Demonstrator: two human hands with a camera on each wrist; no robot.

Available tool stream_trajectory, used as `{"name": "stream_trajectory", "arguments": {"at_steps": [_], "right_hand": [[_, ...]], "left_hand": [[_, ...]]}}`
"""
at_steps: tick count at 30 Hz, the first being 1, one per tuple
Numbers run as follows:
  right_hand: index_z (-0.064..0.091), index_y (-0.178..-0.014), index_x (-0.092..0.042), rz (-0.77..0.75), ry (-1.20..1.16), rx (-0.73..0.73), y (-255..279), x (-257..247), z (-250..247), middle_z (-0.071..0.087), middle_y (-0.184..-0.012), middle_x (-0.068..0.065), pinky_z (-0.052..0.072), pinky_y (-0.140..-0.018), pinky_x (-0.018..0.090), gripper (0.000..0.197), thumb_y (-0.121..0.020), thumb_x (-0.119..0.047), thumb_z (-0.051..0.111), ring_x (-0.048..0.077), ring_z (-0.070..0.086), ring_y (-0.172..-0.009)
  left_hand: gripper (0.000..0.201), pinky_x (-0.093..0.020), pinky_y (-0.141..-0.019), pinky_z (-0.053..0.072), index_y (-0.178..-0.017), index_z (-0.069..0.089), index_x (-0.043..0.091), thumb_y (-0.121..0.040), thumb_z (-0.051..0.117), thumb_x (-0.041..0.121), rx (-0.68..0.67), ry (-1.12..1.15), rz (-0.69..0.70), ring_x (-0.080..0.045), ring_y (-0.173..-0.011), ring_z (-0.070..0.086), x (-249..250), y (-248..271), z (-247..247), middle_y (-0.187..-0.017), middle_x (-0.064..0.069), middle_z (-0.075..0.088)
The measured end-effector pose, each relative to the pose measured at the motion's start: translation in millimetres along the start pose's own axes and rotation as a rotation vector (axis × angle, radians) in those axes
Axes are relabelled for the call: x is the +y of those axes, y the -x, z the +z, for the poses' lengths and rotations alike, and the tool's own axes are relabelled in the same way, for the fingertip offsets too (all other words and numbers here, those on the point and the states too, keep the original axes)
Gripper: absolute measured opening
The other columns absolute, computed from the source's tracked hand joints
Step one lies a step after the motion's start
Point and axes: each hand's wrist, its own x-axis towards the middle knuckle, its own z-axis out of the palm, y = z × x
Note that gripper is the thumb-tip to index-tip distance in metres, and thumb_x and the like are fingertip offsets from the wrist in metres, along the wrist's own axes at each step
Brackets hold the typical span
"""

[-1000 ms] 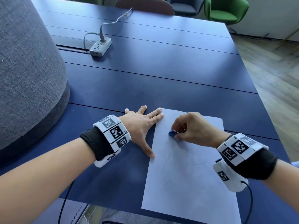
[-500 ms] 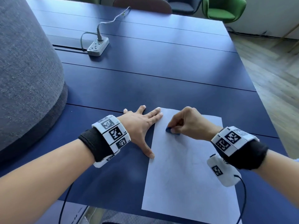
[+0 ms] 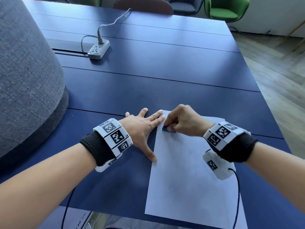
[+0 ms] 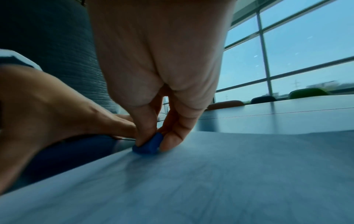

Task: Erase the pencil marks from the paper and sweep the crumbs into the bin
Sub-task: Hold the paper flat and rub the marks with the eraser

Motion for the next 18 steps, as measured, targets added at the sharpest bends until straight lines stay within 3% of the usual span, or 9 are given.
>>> {"name": "stream_trajectory", "arguments": {"at_steps": [3, 7, 12, 16, 18], "right_hand": [[0.078, -0.083, -0.010, 0.009, -0.023, 0.039, 4.5, 0.9, 4.2, 0.064, -0.065, -0.008, 0.043, -0.061, 0.012, 0.014, -0.074, -0.002, 0.072, -0.007, 0.054, -0.053], [0.078, -0.085, -0.014, -0.026, 0.019, -0.175, 22.2, -6.4, 11.4, 0.070, -0.071, -0.006, 0.049, -0.060, 0.013, 0.014, -0.075, -0.005, 0.074, -0.004, 0.056, -0.056], [0.078, -0.083, -0.015, 0.029, -0.010, 0.048, 15.7, 6.8, 4.8, 0.070, -0.073, -0.008, 0.051, -0.068, 0.014, 0.018, -0.074, -0.001, 0.071, -0.002, 0.061, -0.063], [0.078, -0.086, -0.013, -0.025, 0.004, -0.148, 35.2, -4.6, 16.8, 0.065, -0.073, -0.012, 0.048, -0.065, 0.009, 0.017, -0.076, -0.002, 0.071, -0.006, 0.058, -0.062], [0.078, -0.086, -0.013, -0.016, 0.035, -0.117, 27.3, -4.1, 11.9, 0.068, -0.073, -0.009, 0.048, -0.064, 0.011, 0.015, -0.076, -0.004, 0.072, -0.005, 0.058, -0.061]], "left_hand": [[0.144, -0.074, -0.105, 0.013, -0.151, -0.020, 0.036, -0.050, 0.071, 0.083, 0.004, -0.005, -0.004, -0.028, -0.147, -0.017, 0.1, 0.0, 0.5, -0.154, 0.027, -0.028], [0.144, -0.074, -0.105, 0.011, -0.152, -0.020, 0.035, -0.051, 0.071, 0.082, -0.012, -0.009, -0.013, -0.029, -0.147, -0.019, 1.4, 0.7, -1.0, -0.154, 0.025, -0.029], [0.143, -0.072, -0.106, 0.013, -0.152, -0.019, 0.035, -0.051, 0.072, 0.082, -0.010, -0.014, -0.017, -0.027, -0.147, -0.017, 1.8, 0.8, -1.0, -0.154, 0.026, -0.028], [0.143, -0.071, -0.106, 0.014, -0.152, -0.019, 0.035, -0.051, 0.072, 0.082, -0.006, -0.024, -0.021, -0.027, -0.147, -0.016, 2.8, 1.0, -0.6, -0.155, 0.026, -0.028], [0.143, -0.071, -0.107, 0.014, -0.152, -0.019, 0.035, -0.051, 0.072, 0.082, -0.006, -0.025, -0.023, -0.027, -0.147, -0.016, 3.3, 1.8, -0.7, -0.154, 0.026, -0.028]]}}
